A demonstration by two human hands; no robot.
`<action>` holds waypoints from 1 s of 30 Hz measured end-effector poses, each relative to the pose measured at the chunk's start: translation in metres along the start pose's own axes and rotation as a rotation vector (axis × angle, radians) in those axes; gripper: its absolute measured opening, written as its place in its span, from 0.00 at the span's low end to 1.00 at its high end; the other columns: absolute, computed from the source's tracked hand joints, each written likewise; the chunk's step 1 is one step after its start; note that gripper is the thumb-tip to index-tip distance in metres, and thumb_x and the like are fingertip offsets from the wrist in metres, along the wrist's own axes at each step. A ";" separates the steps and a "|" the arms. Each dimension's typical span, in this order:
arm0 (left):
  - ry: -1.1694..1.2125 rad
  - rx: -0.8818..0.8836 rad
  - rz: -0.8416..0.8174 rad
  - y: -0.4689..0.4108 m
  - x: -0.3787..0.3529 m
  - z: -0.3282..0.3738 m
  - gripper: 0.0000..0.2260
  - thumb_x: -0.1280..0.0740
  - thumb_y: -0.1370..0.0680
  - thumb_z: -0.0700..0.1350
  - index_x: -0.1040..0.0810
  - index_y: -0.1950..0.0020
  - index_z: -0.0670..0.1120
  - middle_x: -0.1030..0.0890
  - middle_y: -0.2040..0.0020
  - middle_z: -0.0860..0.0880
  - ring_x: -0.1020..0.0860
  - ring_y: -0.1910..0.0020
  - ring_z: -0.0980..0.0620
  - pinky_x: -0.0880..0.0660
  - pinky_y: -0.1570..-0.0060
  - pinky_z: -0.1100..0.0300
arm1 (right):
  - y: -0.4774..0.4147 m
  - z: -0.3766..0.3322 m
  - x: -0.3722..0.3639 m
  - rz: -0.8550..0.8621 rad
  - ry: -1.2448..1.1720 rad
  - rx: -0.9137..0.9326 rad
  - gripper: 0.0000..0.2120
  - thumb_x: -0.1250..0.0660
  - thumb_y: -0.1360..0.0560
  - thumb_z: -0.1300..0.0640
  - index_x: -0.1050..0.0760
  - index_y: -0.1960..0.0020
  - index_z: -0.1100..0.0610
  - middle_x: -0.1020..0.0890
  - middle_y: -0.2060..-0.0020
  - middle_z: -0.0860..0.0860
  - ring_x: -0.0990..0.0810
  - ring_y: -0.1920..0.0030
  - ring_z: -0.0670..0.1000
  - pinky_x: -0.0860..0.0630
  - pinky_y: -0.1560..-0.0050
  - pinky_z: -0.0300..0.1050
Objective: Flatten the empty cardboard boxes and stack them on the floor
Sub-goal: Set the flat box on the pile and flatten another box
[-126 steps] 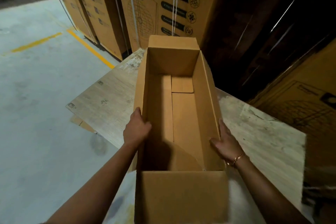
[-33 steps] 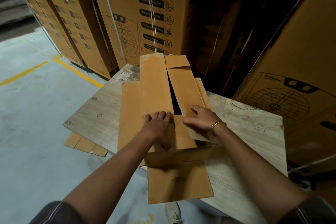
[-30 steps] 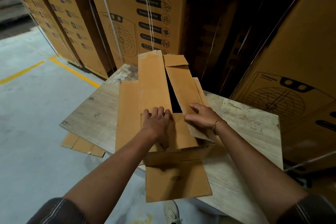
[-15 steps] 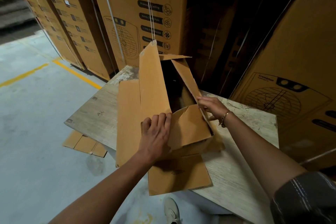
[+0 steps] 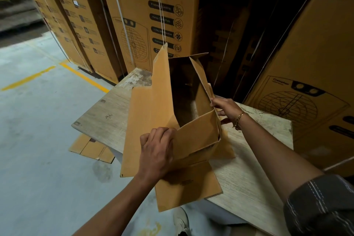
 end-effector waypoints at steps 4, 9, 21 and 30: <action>0.043 0.012 0.006 0.012 0.009 0.005 0.11 0.33 0.23 0.42 0.21 0.41 0.47 0.21 0.49 0.49 0.24 0.51 0.48 0.33 0.51 0.52 | -0.001 0.003 0.003 0.004 0.009 0.023 0.08 0.32 0.29 0.47 0.18 0.53 0.46 0.18 0.47 0.42 0.21 0.41 0.54 0.20 0.46 0.63; 0.057 -0.056 0.014 0.031 0.026 0.028 0.13 0.36 0.25 0.41 0.18 0.43 0.47 0.20 0.51 0.50 0.25 0.52 0.50 0.34 0.54 0.55 | 0.004 0.001 0.001 -0.026 0.028 0.032 0.08 0.33 0.26 0.48 0.19 0.48 0.43 0.21 0.40 0.42 0.24 0.40 0.52 0.18 0.52 0.56; 0.176 0.760 -0.311 0.084 -0.015 -0.063 0.26 0.36 0.28 0.73 0.28 0.40 0.57 0.22 0.44 0.54 0.21 0.48 0.50 0.22 0.51 0.50 | 0.012 -0.002 -0.037 0.121 0.492 0.237 0.29 0.35 0.28 0.36 0.25 0.31 0.47 0.22 0.34 0.48 0.22 0.41 0.51 0.26 0.48 0.43; 0.107 0.739 -0.564 0.013 -0.071 -0.076 0.47 0.32 0.28 0.69 0.53 0.21 0.49 0.37 0.27 0.42 0.29 0.32 0.38 0.26 0.39 0.40 | 0.022 -0.004 0.008 0.307 0.212 0.290 0.18 0.37 0.21 0.51 0.23 0.33 0.49 0.16 0.49 0.47 0.17 0.56 0.49 0.20 0.59 0.45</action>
Point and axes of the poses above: each hand's wrist, its own y-axis away from the middle knuckle, its own x-axis out of the back of the hand, z = x × y, the point moved 5 cm from there along -y, towards the middle knuckle
